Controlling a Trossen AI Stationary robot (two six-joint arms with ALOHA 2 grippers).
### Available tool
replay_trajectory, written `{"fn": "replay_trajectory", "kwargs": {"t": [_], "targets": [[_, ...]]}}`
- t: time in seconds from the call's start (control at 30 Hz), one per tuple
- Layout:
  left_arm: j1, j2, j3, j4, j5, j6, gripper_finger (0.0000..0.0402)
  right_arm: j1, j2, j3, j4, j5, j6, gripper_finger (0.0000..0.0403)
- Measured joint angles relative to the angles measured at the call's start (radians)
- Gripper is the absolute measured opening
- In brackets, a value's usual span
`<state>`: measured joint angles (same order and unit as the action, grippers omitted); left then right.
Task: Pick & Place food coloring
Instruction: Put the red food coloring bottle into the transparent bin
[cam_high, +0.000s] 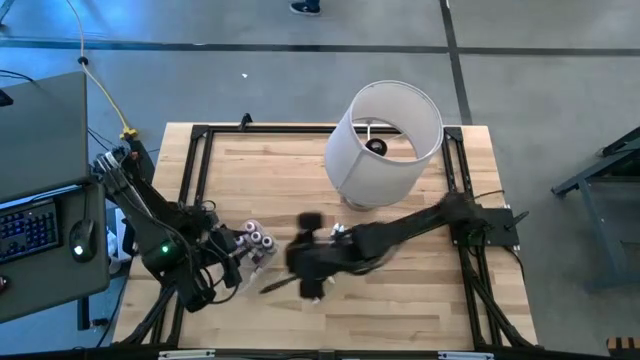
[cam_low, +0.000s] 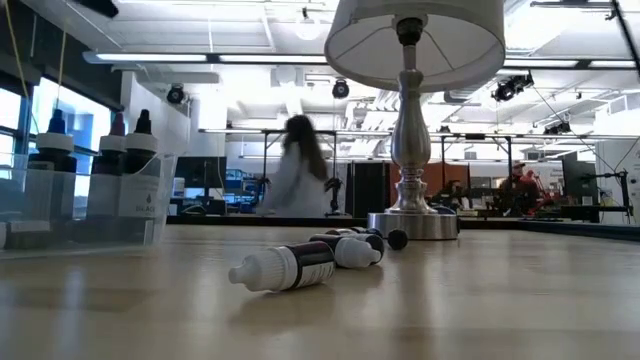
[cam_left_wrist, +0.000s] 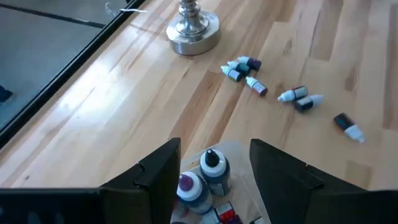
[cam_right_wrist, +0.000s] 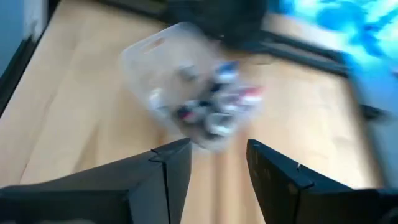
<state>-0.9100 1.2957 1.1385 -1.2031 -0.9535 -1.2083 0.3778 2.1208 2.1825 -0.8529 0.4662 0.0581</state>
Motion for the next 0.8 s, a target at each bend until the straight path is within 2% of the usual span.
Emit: {"fn": "replay_trajectory", "kwargs": {"t": [0.07, 0.17, 0.27, 0.37, 0.47, 0.6, 0.7, 0.8], "targets": [[0.000, 0.023, -0.020, 0.023, -0.008, 0.008, 0.0189, 0.024, -0.081, 0.001, -0.076, 0.079, 0.087, 0.0149], [0.021, 0.066, -0.040, 0.082, -0.047, 0.065, 0.0189, 0.054, -0.180, -0.027, -0.178, 0.131, 0.215, 0.0149], [0.065, 0.110, -0.043, 0.186, -0.042, 0.201, 0.0189, 0.086, -0.258, -0.103, -0.222, 0.171, 0.304, 0.0149], [0.114, 0.130, -0.043, 0.349, 0.016, 0.384, 0.0189, 0.114, -0.320, -0.244, -0.216, 0.185, 0.393, 0.0149], [0.189, 0.162, -0.043, 0.582, 0.137, 0.487, 0.0189, 0.134, -0.355, -0.428, -0.138, 0.194, 0.488, 0.0149], [0.279, 0.217, -0.042, 0.826, 0.407, 0.511, 0.0188, 0.146, -0.390, -0.658, 0.036, 0.190, 0.515, 0.0149], [0.319, 0.283, -0.042, 0.964, 0.579, 0.528, 0.0188, 0.147, -0.395, -0.781, 0.120, 0.189, 0.512, 0.0149], [0.346, 0.371, -0.039, 1.051, 0.688, 0.524, 0.0188, 0.141, -0.395, -0.841, 0.132, 0.186, 0.497, 0.0149]]}}
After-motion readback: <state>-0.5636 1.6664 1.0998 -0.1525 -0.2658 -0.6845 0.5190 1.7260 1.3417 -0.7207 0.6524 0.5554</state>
